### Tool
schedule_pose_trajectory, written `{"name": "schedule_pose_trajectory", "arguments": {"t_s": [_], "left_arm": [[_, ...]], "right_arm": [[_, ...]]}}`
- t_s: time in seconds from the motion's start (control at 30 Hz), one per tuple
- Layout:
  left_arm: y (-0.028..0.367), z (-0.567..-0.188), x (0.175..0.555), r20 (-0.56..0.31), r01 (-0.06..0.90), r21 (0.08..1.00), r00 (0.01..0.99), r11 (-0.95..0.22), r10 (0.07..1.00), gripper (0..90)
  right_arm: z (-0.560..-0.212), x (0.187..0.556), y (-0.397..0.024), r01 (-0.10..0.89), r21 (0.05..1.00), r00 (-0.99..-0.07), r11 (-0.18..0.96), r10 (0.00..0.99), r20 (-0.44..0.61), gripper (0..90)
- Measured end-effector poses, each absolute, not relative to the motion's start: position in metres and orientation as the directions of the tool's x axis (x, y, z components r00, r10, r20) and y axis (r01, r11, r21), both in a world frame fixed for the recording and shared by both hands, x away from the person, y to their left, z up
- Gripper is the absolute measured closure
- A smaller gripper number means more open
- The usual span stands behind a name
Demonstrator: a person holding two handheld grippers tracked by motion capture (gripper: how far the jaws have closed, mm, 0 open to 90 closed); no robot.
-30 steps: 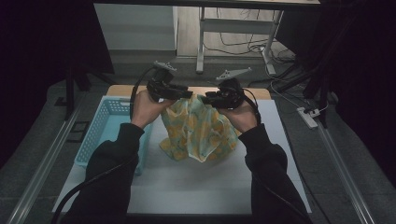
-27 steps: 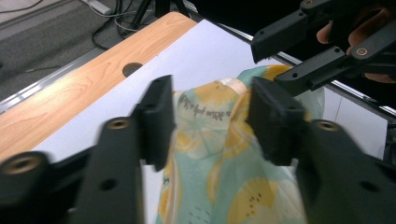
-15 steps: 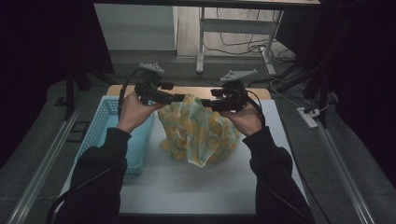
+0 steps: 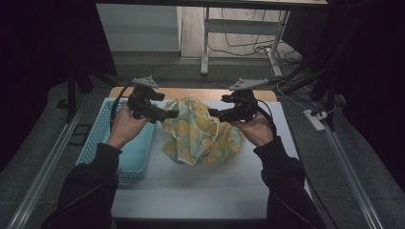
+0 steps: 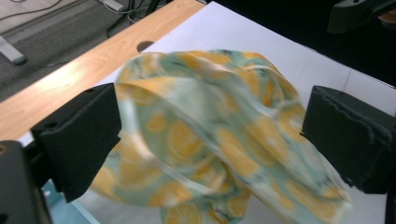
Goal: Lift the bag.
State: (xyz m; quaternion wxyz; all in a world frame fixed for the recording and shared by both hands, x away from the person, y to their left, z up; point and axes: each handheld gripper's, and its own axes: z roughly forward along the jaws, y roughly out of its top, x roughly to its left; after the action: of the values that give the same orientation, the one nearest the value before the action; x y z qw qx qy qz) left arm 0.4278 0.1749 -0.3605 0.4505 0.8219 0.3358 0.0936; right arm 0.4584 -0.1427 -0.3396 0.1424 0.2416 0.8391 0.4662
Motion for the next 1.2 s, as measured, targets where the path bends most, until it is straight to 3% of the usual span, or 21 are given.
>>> {"name": "schedule_pose_trajectory", "arguments": {"t_s": [0.73, 1.2], "left_arm": [[0.188, -0.406, 0.377, -0.143, 0.466, 0.801, 0.758, -0.375, 0.636, 0.0], [0.195, -0.437, 0.351, -0.204, 0.497, 0.805, 0.744, -0.323, 0.636, 0.0]], "right_arm": [[-0.378, 0.430, -0.157, 0.250, 0.862, -0.842, 0.441, 0.539, -0.031, 3.1], [-0.409, 0.414, -0.166, 0.278, 0.847, -0.828, 0.453, 0.560, -0.028, 1.9]]}}
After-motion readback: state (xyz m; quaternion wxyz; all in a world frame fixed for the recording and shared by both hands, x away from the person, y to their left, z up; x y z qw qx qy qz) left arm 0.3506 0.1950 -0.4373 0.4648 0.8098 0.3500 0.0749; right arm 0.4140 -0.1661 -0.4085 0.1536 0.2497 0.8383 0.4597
